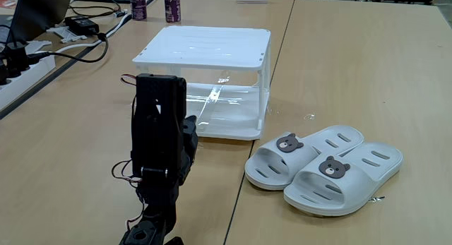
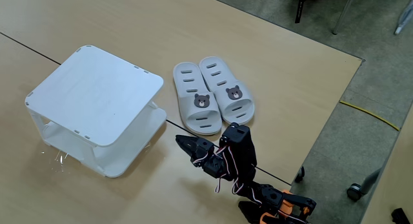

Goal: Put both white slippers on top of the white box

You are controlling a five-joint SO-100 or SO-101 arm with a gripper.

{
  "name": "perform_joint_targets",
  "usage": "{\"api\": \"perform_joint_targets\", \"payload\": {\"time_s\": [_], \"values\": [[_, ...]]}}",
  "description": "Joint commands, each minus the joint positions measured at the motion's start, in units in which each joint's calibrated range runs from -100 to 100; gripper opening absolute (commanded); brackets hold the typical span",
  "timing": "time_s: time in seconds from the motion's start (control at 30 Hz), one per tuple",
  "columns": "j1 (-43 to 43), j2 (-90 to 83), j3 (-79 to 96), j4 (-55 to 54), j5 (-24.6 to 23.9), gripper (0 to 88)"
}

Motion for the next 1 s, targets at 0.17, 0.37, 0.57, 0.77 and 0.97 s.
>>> {"api": "perform_joint_targets", "payload": {"time_s": [0.17,0.37,0.57,0.77,0.97], "values": [[0.78,9.89,-2.36,-0.34,0.42,0.8],[6.71,15.11,-3.89,-0.43,0.42,0.8],[15.67,18.89,-4.71,-0.43,0.42,0.8],[22.5,21.67,-5.43,-0.43,0.42,1.2],[24.96,21.84,-11.47,-0.6,0.42,1.3]]}}
